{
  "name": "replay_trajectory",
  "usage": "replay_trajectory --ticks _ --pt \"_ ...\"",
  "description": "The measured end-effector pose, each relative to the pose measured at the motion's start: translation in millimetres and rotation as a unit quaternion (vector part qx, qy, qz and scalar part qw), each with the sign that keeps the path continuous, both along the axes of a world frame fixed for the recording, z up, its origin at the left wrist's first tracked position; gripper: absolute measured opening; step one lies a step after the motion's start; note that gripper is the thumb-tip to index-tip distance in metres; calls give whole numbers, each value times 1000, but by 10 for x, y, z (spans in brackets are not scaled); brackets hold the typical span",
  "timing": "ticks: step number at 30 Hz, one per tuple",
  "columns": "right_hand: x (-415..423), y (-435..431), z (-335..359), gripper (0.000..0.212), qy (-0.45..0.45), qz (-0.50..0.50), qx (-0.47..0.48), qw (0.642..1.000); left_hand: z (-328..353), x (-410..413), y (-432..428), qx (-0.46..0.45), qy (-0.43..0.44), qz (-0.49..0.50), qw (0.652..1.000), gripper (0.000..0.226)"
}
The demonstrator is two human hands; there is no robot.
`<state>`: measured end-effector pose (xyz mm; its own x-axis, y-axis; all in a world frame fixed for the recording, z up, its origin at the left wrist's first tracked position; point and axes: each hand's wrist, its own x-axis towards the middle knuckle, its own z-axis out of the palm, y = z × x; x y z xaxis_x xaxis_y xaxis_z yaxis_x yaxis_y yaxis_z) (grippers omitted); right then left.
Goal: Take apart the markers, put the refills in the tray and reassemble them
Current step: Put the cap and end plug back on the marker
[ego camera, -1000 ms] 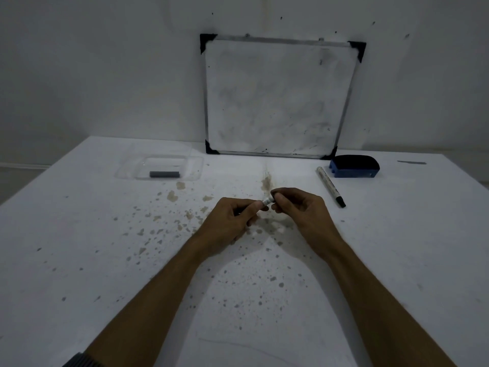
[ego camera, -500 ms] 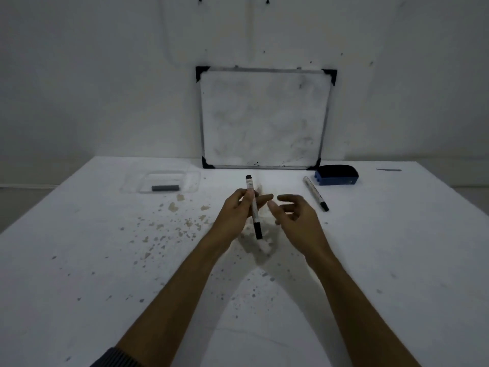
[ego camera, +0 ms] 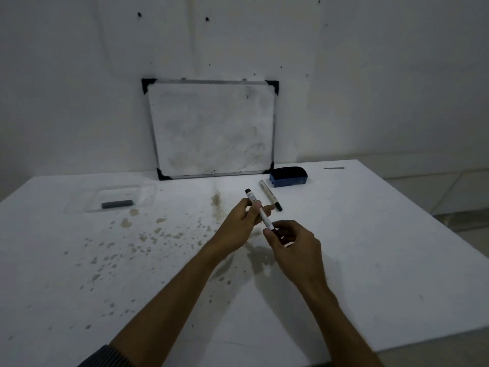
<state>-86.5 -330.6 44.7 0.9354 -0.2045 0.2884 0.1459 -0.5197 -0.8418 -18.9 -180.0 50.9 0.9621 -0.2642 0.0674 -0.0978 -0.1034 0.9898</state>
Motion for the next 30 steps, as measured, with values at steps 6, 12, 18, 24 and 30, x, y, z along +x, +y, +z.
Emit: replay_trajectory --ticks 6,12,18,24,30 --pt "401 -140 75 27 -21 -76 -121 990 -136 233 272 312 -154 88 933 51" --pt "1184 3 59 31 -12 -116 -269 956 -514 382 689 412 -260 128 864 36" --pt "1532 137 -155 32 1 -125 -359 925 -535 427 660 403 -267 141 864 30" --pt "1563 201 -180 45 -4 -153 -306 940 -552 451 647 398 -284 156 858 26" --pt "1640 297 -148 32 15 -98 -215 971 -559 460 629 397 -280 166 858 25"
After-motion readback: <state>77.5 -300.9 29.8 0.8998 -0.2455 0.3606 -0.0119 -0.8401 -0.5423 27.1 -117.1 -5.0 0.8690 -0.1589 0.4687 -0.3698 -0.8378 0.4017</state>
